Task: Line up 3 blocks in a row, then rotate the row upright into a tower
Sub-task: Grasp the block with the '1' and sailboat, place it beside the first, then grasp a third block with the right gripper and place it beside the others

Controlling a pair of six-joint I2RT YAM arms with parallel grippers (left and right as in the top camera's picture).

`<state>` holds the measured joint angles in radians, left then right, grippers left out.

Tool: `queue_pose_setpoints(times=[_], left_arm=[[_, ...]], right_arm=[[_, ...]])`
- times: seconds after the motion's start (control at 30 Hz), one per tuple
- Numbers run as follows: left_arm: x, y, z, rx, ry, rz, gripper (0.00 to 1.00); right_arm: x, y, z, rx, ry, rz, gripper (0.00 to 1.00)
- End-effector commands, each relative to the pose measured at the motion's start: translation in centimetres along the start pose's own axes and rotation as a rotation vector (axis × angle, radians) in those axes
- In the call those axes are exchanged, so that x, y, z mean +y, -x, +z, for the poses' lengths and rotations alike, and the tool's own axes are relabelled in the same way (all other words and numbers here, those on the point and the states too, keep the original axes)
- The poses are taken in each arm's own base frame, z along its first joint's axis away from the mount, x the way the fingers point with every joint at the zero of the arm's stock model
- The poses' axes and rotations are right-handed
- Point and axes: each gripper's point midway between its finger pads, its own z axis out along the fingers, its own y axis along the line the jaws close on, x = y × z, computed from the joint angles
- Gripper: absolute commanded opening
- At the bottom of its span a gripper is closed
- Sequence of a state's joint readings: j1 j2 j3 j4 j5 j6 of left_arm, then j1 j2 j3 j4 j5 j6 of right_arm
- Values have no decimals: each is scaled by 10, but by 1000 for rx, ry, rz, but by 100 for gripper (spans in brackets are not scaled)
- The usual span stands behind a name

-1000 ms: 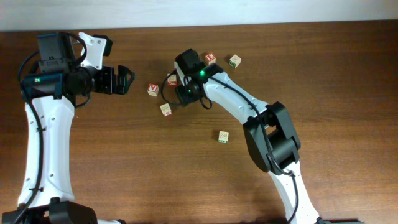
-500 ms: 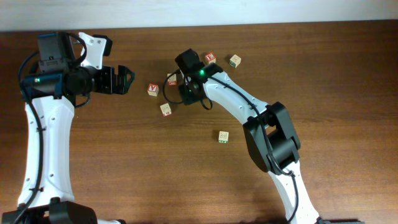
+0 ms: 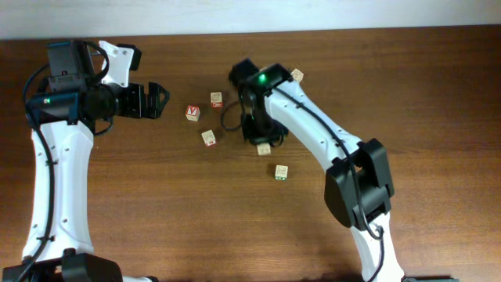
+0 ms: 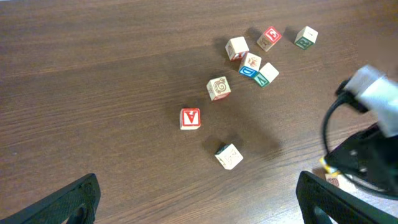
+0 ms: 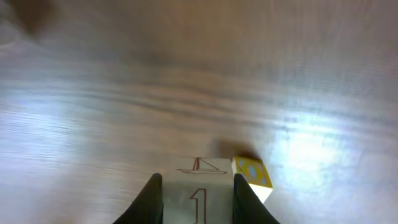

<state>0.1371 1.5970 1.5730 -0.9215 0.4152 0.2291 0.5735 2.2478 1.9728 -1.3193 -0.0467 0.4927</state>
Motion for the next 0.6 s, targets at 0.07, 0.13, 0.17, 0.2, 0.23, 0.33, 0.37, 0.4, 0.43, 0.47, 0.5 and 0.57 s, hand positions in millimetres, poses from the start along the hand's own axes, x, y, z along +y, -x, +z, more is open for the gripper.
queue_pose_setpoints(times=[0.07,0.13,0.17,0.2,0.23,0.33,0.37,0.4,0.43,0.47,0.5,0.57], left_arm=[[-1,7,-4,-20,-3,19,99],[-1,7,-4,-20,-3,19,99],[-1,7,-4,-20,-3,19,99],[-1,7,-4,-20,-3,19,99],[-1,7,-4,-20,-3,19,99],[-1,7,-4,-20,-3,19,99],[-1,7,-4,-20,-3,19,99],[-1,7,-4,-20,-3,19,99],[-1,7,-4,-20,-3,19,99],[-1,7,-4,-20,-3,19,99],[-1,7,-4,-20,-3,19,99],[-1,7,-4,-20,-3,19,99]], right_arm=[[10,-30,38,63,-40,39,20],[12,-30,38,49,-49,26,25],[12,-29,38,33,-71,34,29],[13,-30,39,33,-72,32,29],[13,-31,40,36,-75,28,29],[6,-38,48,55,-105,34,29],[3,-42,51,66,-118,34,30],[2,-43,52,70,-121,34,30],[2,-43,52,71,-121,34,39],[2,-43,52,72,-121,34,46],[2,-43,52,71,-120,34,53],[4,-40,46,60,-113,33,56]])
